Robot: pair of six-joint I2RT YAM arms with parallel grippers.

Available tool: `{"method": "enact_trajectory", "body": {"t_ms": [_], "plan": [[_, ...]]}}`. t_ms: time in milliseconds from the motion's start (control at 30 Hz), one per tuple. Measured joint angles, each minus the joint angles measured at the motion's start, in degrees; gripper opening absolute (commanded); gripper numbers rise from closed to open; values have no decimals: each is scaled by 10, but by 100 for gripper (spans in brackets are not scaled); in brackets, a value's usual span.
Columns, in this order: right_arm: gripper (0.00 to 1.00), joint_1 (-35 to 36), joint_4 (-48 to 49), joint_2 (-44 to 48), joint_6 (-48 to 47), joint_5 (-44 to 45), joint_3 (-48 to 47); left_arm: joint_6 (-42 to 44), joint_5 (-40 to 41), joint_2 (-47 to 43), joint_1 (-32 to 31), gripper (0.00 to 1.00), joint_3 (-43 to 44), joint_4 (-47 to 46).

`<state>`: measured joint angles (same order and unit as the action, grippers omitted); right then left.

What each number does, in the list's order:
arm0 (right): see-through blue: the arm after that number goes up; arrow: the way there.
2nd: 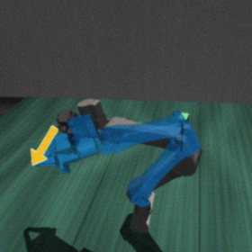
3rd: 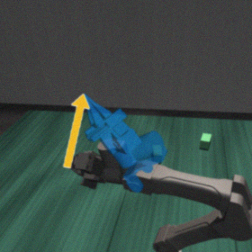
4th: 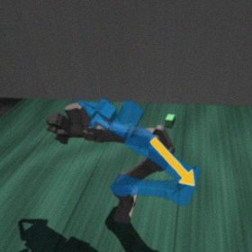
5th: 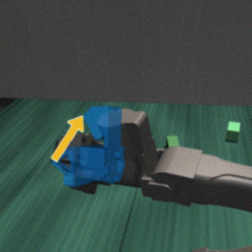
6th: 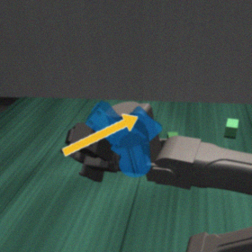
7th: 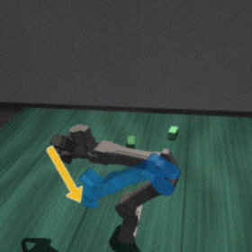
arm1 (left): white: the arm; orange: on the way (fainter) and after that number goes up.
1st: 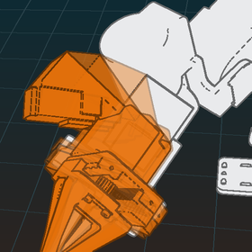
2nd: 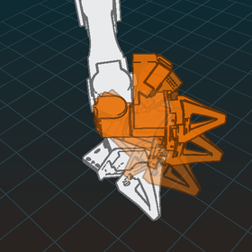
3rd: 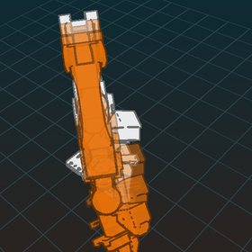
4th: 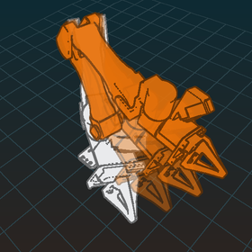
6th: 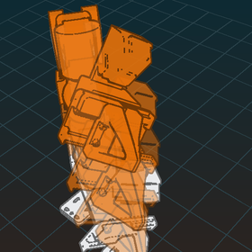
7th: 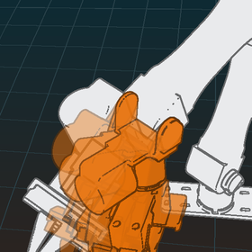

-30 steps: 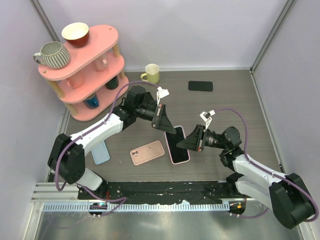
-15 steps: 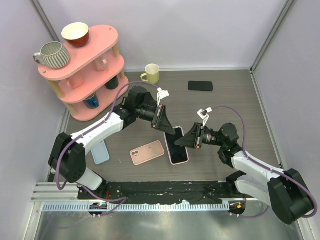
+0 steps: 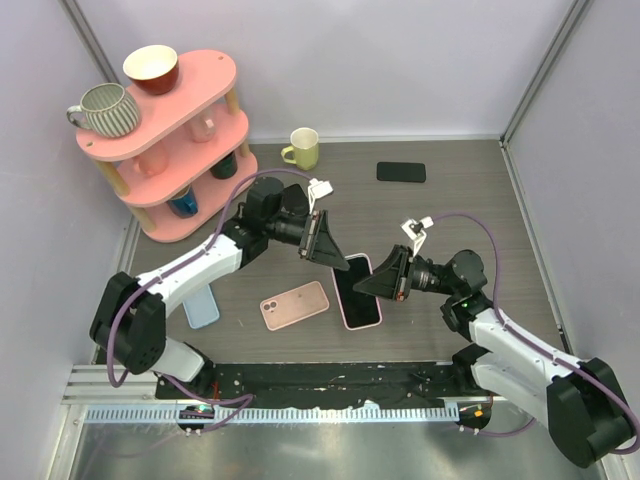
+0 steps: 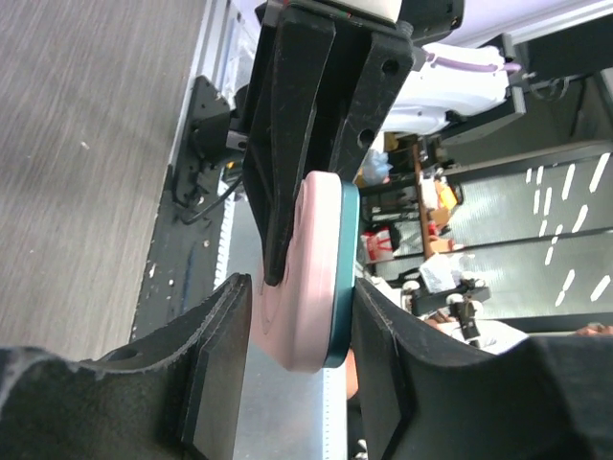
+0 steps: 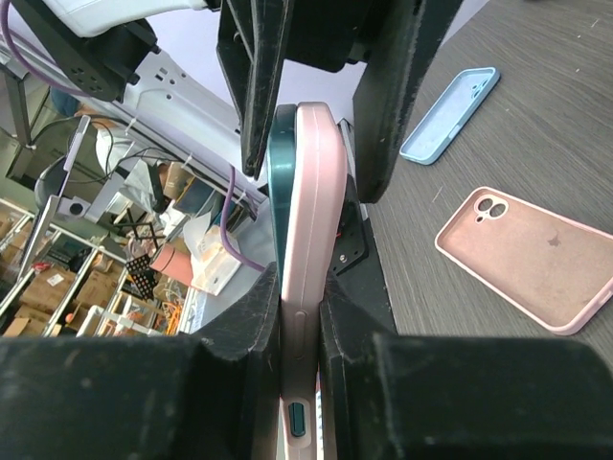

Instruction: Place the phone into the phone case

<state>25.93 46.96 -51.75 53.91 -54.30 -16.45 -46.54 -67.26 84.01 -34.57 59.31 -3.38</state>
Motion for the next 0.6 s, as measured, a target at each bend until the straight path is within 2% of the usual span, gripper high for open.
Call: {"method": "enact_trajectory", "body": {"t_ms": [200,300,333,367,400,433,567,600], "plan": [[2,0,-1,0,-2,-10,0,-110,-3,-2,5,50,-41,-122],[2,0,-1,0,-2,-13,0,-138,-4,-2,6,36,-44,-153],[3,0,-1,0,-2,-13,0,-147,-4,-2,6,25,-44,-162],[4,0,-2,0,-2,-13,0,-151,-4,-2,6,19,-44,-169],[7,0,-1,0,-3,-14,0,-155,-3,-2,6,5,-46,-175],[9,0,1,1,-2,-14,0,-159,-4,-2,6,0,-50,-182],[17,1,-5,0,-2,-15,1,-168,-12,-2,6,0,-61,-207],[22,1,-7,0,-2,-15,1,-170,-11,-2,6,0,-63,-211]]}}
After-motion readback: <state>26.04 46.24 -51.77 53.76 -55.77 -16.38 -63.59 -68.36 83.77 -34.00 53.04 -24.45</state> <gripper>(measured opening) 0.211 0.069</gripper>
